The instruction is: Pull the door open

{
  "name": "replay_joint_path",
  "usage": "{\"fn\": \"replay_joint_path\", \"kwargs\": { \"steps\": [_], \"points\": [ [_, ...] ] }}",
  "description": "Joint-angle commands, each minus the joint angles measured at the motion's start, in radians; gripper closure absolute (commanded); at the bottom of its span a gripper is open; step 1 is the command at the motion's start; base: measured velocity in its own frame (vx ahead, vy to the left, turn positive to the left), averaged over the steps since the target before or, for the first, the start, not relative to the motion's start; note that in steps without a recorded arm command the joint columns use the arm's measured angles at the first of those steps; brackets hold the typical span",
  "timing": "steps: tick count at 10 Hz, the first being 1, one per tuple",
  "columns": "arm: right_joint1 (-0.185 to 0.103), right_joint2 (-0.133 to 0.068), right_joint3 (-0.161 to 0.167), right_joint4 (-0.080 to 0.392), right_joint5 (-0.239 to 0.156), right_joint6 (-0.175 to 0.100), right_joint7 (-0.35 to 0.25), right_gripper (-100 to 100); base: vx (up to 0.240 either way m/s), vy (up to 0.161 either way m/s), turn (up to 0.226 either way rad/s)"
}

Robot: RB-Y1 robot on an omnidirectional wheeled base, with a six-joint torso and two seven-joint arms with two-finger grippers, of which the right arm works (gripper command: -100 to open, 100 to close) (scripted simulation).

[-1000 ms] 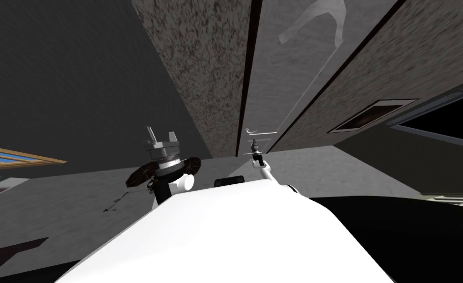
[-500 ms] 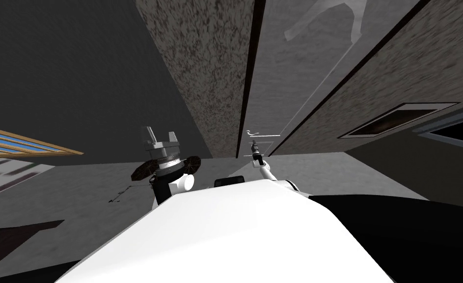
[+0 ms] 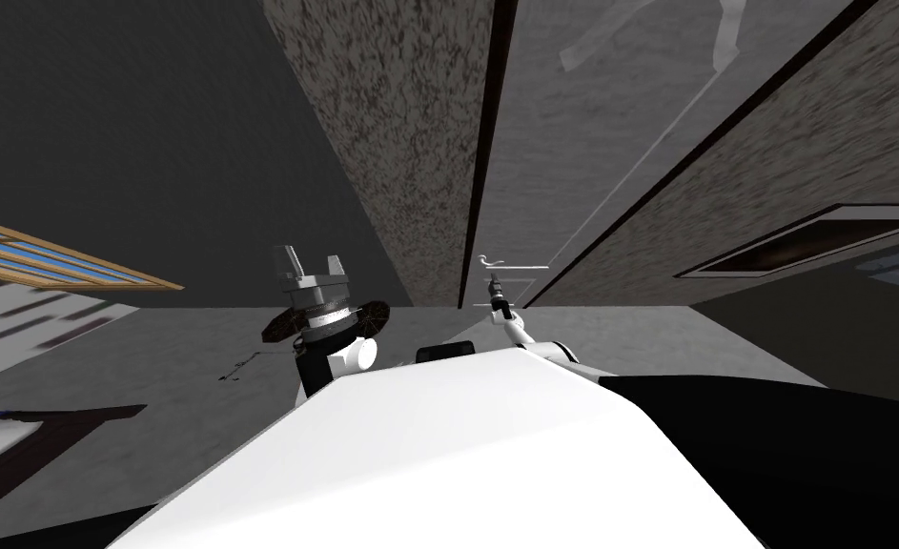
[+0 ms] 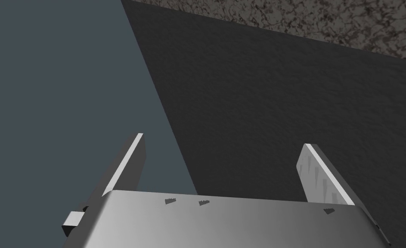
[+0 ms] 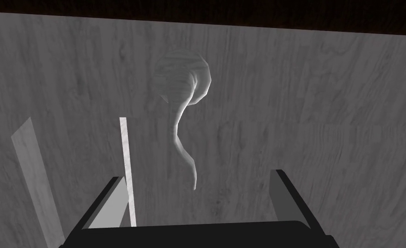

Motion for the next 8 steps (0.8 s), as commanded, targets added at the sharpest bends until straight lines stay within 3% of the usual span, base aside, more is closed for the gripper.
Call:
{"fn": "replay_joint_path", "kwargs": {
  "steps": [1,4,5,6,8],
  "points": [
    [-0.019,-0.004,-0.005,0.044,-0.003,-0.003,-0.003,-100,0.034,-0.089,0.115],
    [-0.042,-0.009,-0.009,0.091,-0.006,-0.008,-0.006,-100,0.024,-0.073,0.06],
    [-0.035,-0.008,-0.008,0.076,-0.005,-0.004,-0.005,-100,0.01,-0.025,0.014],
    [-0.023,-0.03,-0.015,0.085,-0.011,-0.014,-0.023,-100,0.106,0.023,0.113],
    [-0.01,-0.052,-0.021,0.092,-0.017,-0.024,-0.041,-100,0.173,0.013,0.127]
  ]
}}
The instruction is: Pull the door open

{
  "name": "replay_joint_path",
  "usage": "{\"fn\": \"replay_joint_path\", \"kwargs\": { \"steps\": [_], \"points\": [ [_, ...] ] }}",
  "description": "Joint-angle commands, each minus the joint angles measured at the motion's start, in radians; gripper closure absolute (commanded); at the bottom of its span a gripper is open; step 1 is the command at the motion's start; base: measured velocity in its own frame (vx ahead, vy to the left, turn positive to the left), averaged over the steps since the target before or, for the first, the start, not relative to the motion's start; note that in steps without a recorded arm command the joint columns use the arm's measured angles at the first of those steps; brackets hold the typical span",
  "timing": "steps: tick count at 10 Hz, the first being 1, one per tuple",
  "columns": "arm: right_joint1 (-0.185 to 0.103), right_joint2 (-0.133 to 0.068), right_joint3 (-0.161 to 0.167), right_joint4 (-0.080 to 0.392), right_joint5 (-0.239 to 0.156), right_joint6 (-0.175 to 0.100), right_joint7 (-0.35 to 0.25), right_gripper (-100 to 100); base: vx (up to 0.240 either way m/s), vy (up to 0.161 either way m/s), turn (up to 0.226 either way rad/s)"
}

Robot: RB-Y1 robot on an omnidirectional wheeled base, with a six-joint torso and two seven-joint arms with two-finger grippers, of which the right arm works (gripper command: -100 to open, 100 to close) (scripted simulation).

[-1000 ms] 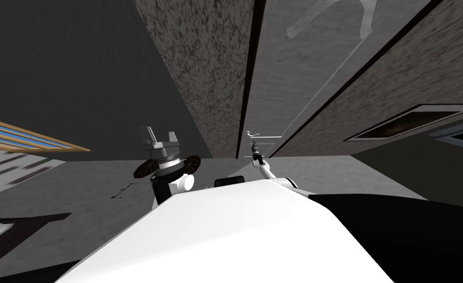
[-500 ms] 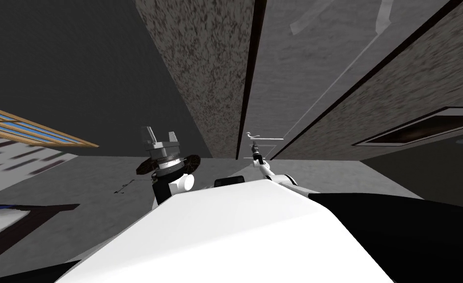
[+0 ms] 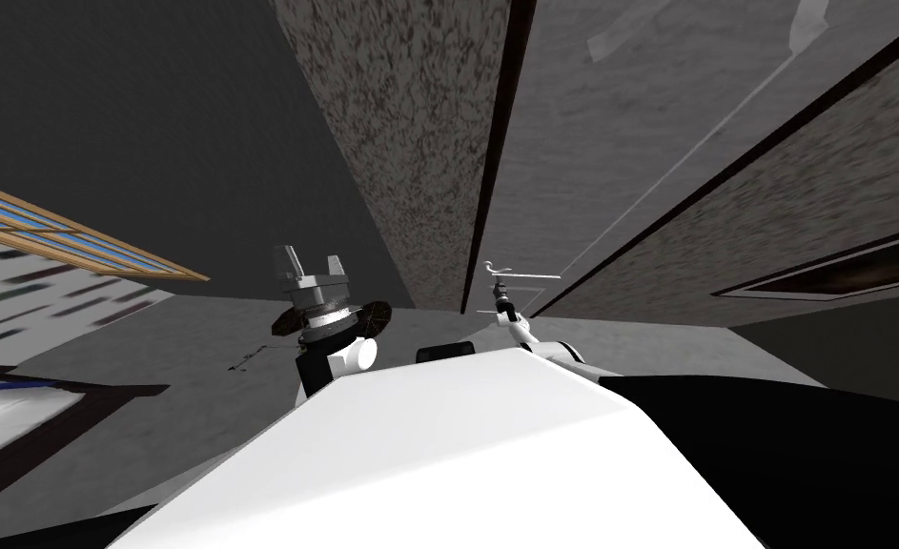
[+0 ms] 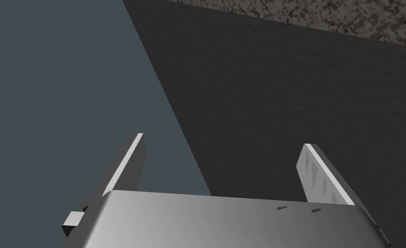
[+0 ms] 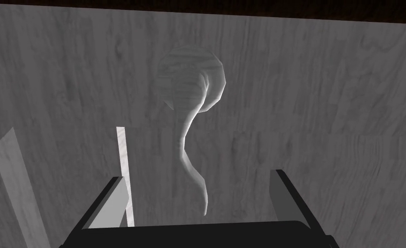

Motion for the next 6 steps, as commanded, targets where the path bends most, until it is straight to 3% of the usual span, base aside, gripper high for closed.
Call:
{"fn": "replay_joint_path", "kwargs": {
  "steps": [1,3,4,5,6],
  "points": [
    [-0.014,-0.011,-0.004,0.028,-0.003,-0.01,-0.008,-100,0.129,0.002,0.029],
    [0.012,-0.053,-0.016,0.042,-0.014,-0.03,-0.042,-100,0.188,0.01,0.175],
    [0.012,-0.053,-0.016,0.042,-0.014,-0.03,-0.042,-100,0.135,0.011,0.029],
    [0.026,-0.077,-0.024,0.05,-0.02,-0.042,-0.062,-100,0.14,0.024,0.124],
    [0.026,-0.077,-0.024,0.05,-0.02,-0.042,-0.062,-100,0.122,0.009,0.064]
  ]
}}
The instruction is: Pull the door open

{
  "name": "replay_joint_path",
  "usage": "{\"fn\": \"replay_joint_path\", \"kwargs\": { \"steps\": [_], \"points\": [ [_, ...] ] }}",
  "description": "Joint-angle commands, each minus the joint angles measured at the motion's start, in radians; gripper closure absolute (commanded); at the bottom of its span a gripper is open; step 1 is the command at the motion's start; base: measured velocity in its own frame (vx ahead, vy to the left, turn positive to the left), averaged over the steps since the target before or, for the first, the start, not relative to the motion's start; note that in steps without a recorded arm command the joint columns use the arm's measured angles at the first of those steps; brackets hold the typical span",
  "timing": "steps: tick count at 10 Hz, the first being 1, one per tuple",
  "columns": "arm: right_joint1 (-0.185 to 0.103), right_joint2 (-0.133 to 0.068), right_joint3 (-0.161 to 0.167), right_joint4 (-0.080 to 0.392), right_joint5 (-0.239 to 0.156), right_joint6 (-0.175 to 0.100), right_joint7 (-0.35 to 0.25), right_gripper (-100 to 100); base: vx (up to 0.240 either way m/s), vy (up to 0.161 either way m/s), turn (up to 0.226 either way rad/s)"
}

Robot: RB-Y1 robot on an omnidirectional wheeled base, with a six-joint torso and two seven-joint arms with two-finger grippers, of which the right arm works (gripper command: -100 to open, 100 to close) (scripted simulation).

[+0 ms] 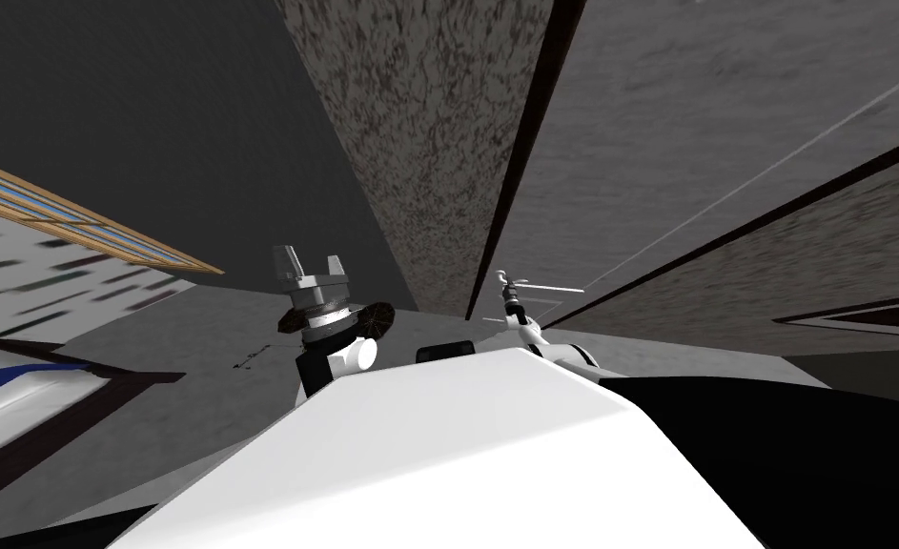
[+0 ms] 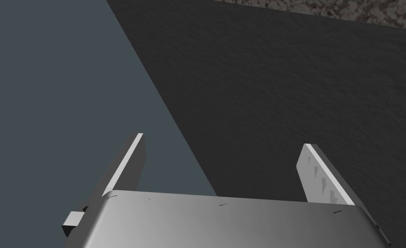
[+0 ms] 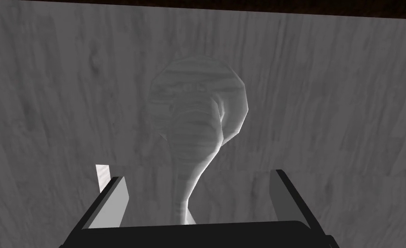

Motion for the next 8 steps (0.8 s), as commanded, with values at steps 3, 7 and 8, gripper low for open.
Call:
{"fn": "replay_joint_path", "kwargs": {
  "steps": [3,7,8],
  "points": [
    [0.006,-0.026,-0.007,0.027,-0.006,-0.021,-0.021,-100,0.128,-0.008,0.07],
    [0.006,-0.026,-0.007,0.027,-0.006,-0.021,-0.021,100,-0.011,0.0,0.002],
    [0.006,-0.026,-0.007,0.027,-0.006,-0.021,-0.021,100,-0.005,0.001,-0.001]
  ]
}}
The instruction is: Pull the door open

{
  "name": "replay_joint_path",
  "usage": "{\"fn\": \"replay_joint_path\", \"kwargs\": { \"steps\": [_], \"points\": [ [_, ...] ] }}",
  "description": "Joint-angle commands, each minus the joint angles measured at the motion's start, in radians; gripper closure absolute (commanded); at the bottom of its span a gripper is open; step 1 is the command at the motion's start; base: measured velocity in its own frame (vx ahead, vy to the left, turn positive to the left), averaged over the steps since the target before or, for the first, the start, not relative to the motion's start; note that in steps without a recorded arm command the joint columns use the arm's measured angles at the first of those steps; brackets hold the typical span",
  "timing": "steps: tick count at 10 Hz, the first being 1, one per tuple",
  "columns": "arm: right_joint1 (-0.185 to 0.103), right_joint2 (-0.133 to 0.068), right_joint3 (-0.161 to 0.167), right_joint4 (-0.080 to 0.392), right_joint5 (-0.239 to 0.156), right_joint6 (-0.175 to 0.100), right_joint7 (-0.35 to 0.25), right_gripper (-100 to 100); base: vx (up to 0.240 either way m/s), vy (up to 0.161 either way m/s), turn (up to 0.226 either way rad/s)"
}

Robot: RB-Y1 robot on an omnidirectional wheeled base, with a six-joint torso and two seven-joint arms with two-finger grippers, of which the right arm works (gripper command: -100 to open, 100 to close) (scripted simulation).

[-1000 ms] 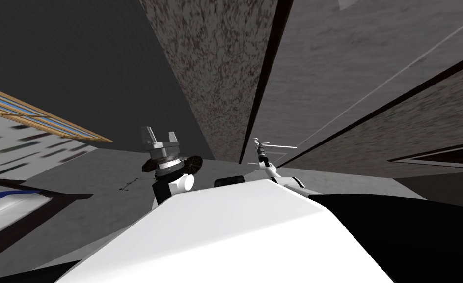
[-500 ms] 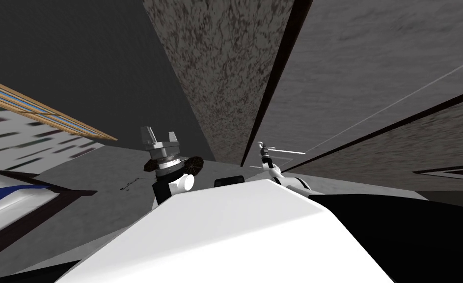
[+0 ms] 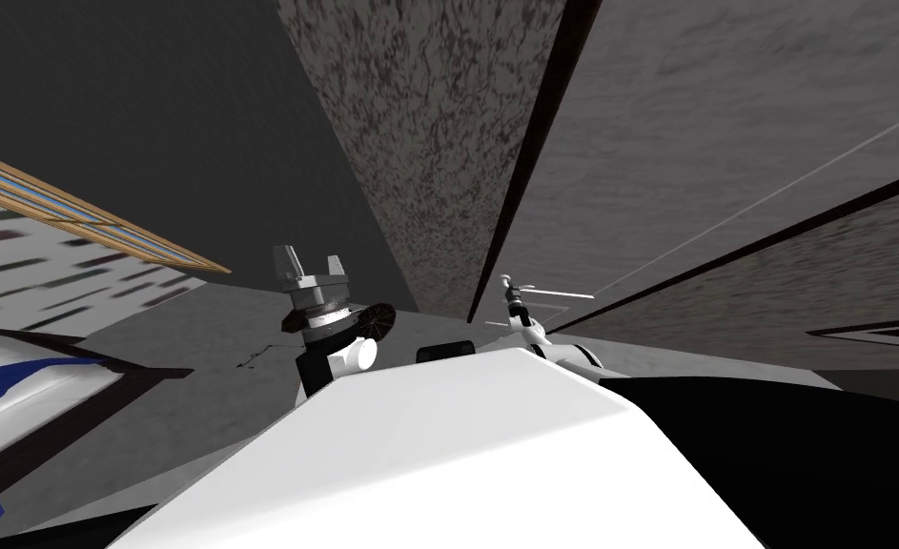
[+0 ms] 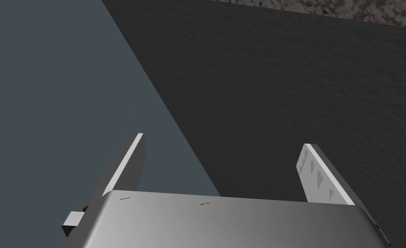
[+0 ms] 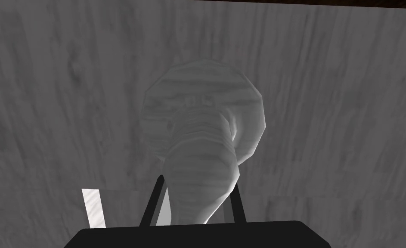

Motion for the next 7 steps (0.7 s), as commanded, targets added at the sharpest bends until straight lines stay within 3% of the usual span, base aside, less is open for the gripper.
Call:
{"fn": "replay_joint_path", "kwargs": {
  "steps": [1,4,7],
  "points": [
    [0.0,-0.001,0.0,-0.001,0.0,-0.001,0.001,100,0.0,0.0,0.0],
    [0.009,-0.013,0.025,-0.005,0.014,-0.011,-0.029,100,-0.161,-0.053,0.09],
    [0.021,-0.033,0.063,-0.012,0.034,-0.027,-0.073,100,-0.234,-0.053,0.131]
  ]
}}
